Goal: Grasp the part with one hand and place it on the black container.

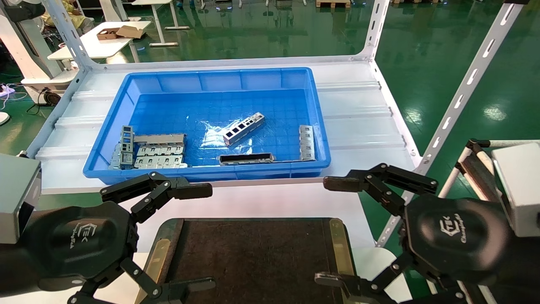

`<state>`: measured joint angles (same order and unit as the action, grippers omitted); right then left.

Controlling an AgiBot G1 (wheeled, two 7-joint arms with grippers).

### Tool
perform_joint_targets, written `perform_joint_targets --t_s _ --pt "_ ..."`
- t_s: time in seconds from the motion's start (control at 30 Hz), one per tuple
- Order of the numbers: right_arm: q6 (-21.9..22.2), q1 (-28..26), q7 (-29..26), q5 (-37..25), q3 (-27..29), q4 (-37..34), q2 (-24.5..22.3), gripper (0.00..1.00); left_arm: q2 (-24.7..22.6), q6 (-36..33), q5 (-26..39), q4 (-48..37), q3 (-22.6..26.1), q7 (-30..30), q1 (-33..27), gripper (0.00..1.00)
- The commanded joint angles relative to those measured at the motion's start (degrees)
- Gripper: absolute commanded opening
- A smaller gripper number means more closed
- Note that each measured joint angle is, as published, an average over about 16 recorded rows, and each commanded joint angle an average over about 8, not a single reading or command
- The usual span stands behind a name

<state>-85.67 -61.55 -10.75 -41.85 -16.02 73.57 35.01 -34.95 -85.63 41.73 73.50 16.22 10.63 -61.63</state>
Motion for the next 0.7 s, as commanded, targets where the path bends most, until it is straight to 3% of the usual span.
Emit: perform_joint_targets --t_s 0.03,0.7 --pt "0.0 0.0 0.0 0.0 0.0 0.0 0.0 1.0 0.0 0.0 0.0 0.0 0.0 0.0 0.0 1.0" --pt "0.0 0.0 0.0 0.0 0.0 0.0 0.0 1.0 0.0 0.0 0.0 0.0 0.0 0.0 0.0 1.0"
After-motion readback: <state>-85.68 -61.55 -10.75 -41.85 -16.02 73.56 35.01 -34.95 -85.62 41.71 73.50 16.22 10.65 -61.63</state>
